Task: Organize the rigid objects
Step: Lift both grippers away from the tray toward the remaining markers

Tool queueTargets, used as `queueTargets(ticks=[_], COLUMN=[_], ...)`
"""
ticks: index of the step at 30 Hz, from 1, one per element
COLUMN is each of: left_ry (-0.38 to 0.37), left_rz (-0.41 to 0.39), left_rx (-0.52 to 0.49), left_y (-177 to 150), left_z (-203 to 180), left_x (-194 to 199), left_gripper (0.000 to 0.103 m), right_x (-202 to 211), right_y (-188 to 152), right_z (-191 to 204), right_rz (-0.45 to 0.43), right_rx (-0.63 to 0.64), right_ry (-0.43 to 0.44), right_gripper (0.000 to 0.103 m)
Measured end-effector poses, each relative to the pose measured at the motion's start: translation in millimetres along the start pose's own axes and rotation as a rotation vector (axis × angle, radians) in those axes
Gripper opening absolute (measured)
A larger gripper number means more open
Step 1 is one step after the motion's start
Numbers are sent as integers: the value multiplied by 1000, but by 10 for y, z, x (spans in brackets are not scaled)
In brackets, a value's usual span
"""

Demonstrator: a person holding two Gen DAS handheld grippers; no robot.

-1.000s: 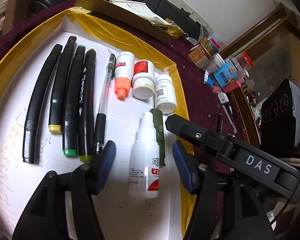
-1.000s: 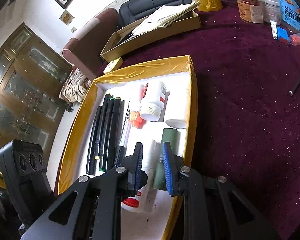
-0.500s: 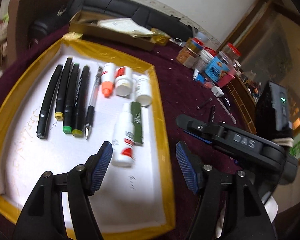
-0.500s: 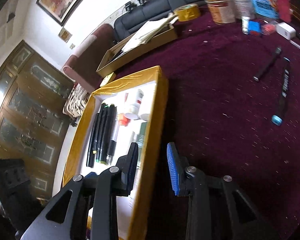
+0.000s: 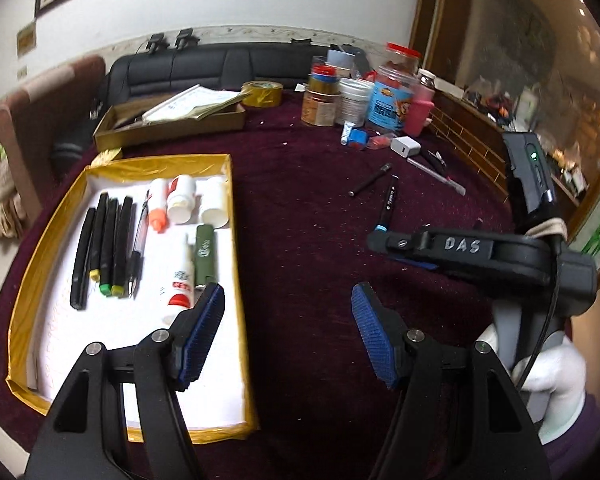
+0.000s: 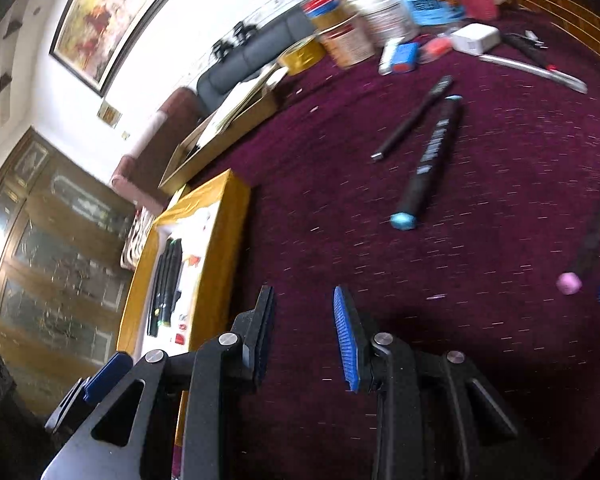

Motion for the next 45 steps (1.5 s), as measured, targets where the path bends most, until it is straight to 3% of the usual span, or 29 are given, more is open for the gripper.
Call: queueTargets(ticks=[14,25,32,36,45], left_ry=[69,100,114,105,37], left_rz=[-12,50,98,137,240], left_rx=[-152,-209,-234,-222,-112], left_y=[92,101,82,67,-107], left_z=[-736,-1070,-1208,-1235,-1151], left_x=[-79,-351,-551,-704,-1113], left_gripper=[65,65,65,65,65], right_x=[707,1089,1204,1235,1181], right_y=[256,357,407,379,325], right_z=[-1114,-1865,-2144,-2274,-2408], right_rz=[-151,-248,-318,-351,-333], right_rx=[-164,-285,-307,-327,-368], right_ry=[-35,-76,-94,-71,-35], right_gripper=[29,33,33,33,35])
Point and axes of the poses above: each gripper's, at about its wrist camera, not at the fingertips, and x roughly against the way its jaws point, z to its left, y to its top, the point moved 2 cm from there along -x, roughly the way its jaws point, and after that the axes turned 4 degrees about z, right-handed, at the moved point
